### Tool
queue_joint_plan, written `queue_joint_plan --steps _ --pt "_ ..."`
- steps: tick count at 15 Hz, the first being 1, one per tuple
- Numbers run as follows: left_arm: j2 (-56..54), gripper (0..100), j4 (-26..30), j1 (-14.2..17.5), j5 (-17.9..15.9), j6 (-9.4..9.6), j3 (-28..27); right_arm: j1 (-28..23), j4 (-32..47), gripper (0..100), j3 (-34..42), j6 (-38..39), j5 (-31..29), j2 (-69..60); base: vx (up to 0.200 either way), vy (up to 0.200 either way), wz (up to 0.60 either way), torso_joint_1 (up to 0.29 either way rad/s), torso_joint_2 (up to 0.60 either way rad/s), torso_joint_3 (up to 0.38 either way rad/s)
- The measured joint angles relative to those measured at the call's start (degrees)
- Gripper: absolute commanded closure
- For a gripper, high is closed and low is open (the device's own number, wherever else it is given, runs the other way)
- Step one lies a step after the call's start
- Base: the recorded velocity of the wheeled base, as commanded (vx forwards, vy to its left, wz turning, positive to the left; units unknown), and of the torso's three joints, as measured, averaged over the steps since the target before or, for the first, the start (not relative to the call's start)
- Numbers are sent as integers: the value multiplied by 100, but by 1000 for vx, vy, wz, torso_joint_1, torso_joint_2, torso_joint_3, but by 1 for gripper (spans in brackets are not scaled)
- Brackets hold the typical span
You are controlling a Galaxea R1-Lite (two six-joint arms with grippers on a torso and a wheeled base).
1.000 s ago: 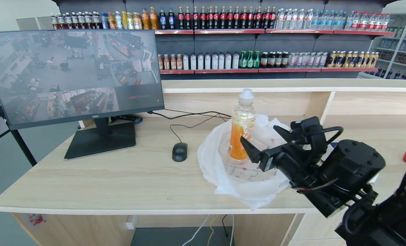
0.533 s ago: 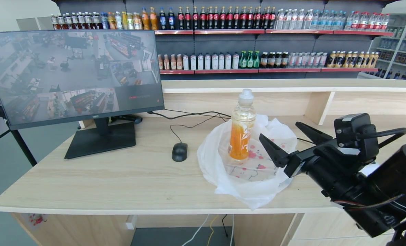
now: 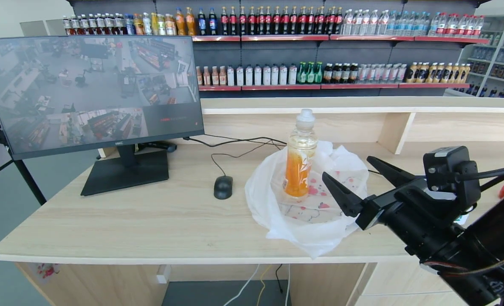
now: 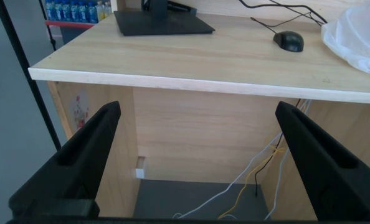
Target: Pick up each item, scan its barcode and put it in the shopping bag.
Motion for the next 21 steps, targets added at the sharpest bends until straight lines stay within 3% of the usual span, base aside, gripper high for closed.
queue_joint_plan --steps 8,21 --pt "0 0 -1 0 0 -5 0 -89 -6 0 69 134 -127 -156 0 0 0 0 0 0" --pt "0 0 -1 0 0 -16 -5 -188 -11 0 108 158 -132 -377 0 -200 0 2 3 2"
